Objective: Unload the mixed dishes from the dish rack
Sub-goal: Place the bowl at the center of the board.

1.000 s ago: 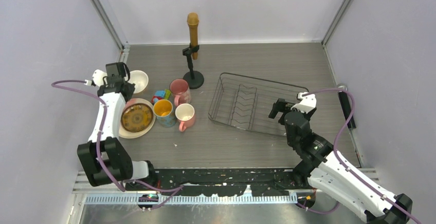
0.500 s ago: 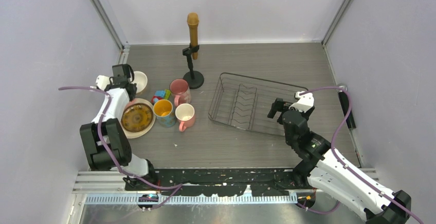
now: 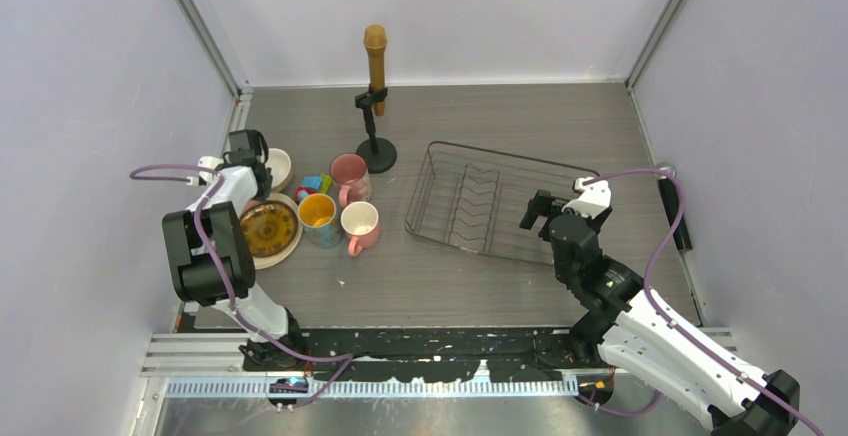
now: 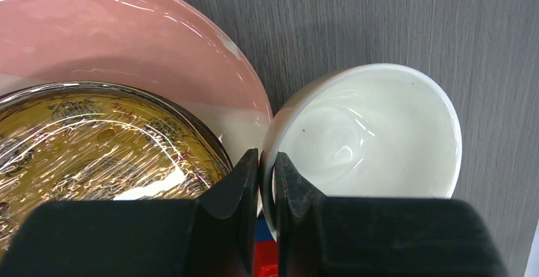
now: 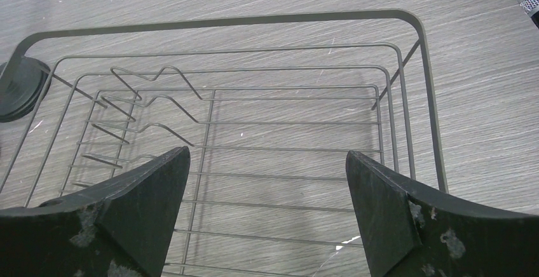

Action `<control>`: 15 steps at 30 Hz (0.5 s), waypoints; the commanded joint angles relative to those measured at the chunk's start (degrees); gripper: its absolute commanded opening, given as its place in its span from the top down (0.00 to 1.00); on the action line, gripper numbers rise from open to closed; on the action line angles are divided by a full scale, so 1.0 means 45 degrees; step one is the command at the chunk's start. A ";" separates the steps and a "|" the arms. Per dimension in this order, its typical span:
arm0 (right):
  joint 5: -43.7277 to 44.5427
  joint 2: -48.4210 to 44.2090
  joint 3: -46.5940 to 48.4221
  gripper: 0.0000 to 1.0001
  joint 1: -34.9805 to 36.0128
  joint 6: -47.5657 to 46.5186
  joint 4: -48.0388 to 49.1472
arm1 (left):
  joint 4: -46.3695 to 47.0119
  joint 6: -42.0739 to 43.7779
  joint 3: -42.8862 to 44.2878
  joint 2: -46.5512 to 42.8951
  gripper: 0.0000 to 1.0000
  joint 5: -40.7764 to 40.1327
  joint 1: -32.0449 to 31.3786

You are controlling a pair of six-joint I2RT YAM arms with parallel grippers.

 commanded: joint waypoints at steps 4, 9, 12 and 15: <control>0.0081 0.0313 0.0307 0.00 0.0014 -0.0156 0.0811 | 0.1412 -0.0427 0.0668 0.0217 1.00 -0.0328 0.0071; 0.0061 0.0474 0.0346 0.00 0.0014 -0.0177 0.0821 | 0.1398 -0.0173 0.0786 0.0507 0.97 -0.0186 0.0061; 0.0043 0.0418 0.0346 0.00 0.0015 -0.0177 0.0821 | 0.1067 -0.0134 0.0954 0.0621 0.89 -0.0198 0.0051; 0.0009 0.0345 0.0318 0.00 0.0012 -0.0164 0.0821 | 0.0962 -0.0054 0.0996 0.0605 0.71 -0.0213 0.0051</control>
